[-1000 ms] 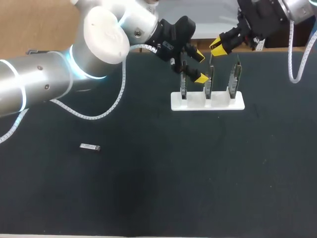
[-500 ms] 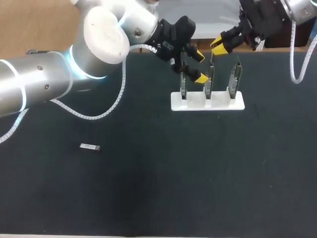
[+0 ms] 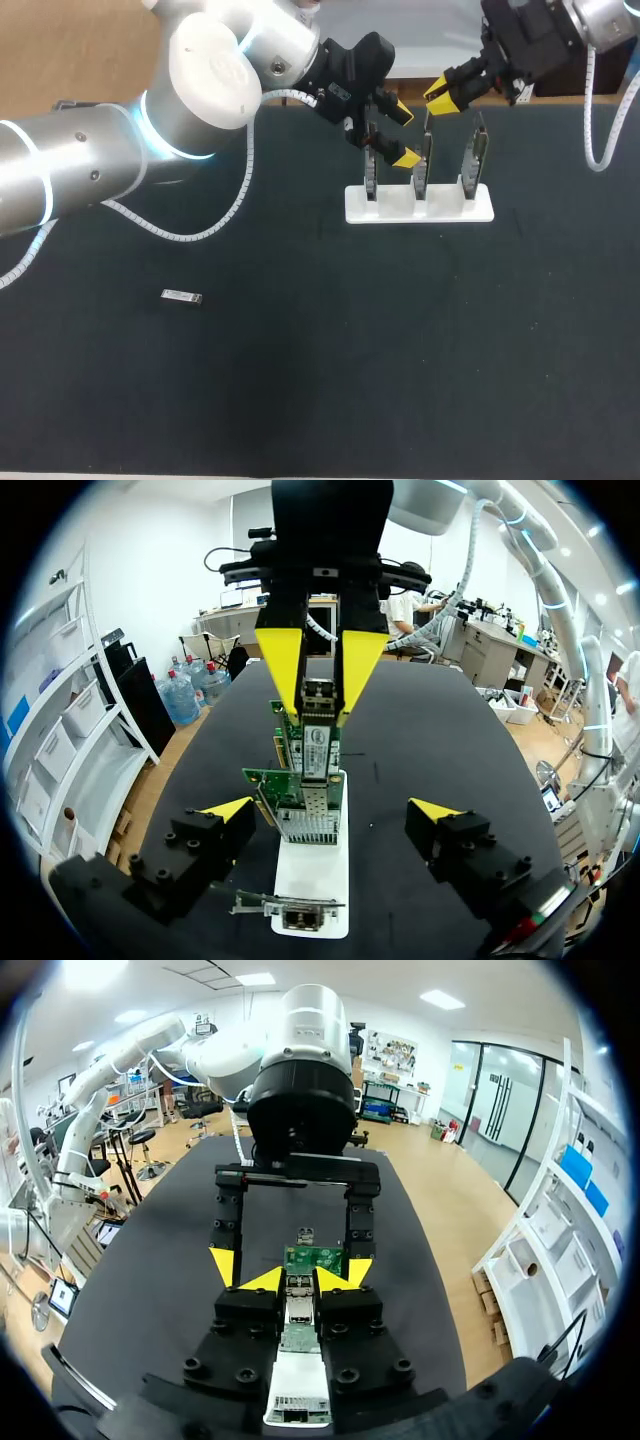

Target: Pick up the optical module with the left hand, and insert it into the network port with the right hand.

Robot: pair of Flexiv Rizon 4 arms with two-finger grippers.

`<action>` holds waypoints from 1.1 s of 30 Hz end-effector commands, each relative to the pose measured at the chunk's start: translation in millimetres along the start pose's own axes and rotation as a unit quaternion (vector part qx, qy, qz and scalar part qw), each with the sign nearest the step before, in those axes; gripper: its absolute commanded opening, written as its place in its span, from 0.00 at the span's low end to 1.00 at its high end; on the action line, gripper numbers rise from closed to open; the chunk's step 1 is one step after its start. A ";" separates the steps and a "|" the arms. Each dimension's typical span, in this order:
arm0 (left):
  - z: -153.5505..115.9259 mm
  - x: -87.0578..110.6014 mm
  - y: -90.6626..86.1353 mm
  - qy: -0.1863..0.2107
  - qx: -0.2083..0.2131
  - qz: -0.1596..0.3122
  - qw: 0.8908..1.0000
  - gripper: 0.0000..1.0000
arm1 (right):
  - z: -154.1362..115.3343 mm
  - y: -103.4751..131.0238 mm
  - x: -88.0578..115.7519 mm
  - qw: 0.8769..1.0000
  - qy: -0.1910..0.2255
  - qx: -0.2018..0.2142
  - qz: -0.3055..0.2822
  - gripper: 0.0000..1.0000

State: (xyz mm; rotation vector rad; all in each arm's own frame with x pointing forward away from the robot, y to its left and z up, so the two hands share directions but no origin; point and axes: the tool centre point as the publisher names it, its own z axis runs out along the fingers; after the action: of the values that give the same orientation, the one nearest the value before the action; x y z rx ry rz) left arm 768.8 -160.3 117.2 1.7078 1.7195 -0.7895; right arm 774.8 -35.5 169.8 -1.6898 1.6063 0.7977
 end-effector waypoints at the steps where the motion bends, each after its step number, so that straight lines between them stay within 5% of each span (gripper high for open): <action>1: 0.7 -1.0 1.9 0.002 0.001 -0.001 1.000 1.00 | 0.7 1.2 -0.4 1.000 0.001 0.000 0.002 0.00; 25: 0.7 -1.0 1.9 0.002 0.001 -0.001 1.000 1.00 | 8.3 3.9 6.4 1.000 0.012 -0.011 0.012 0.00; 26: 0.7 -1.0 1.9 0.002 0.001 -0.001 1.000 1.00 | 7.8 3.9 6.2 1.000 0.012 -0.010 0.012 0.11; 27: 0.7 -1.0 1.9 0.002 0.001 -0.001 1.000 1.00 | 7.1 3.9 5.7 1.000 0.012 -0.009 0.013 1.00; 33: 0.7 -1.0 1.9 0.002 0.001 -0.001 1.000 1.00 | 0.2 3.0 -0.2 1.000 -0.005 0.002 0.009 1.00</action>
State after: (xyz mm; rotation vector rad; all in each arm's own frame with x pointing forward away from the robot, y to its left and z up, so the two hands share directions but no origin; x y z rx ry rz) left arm 768.8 -160.3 117.1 1.7079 1.7195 -0.7895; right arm 775.4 -31.8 167.8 -1.6829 1.6277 0.8063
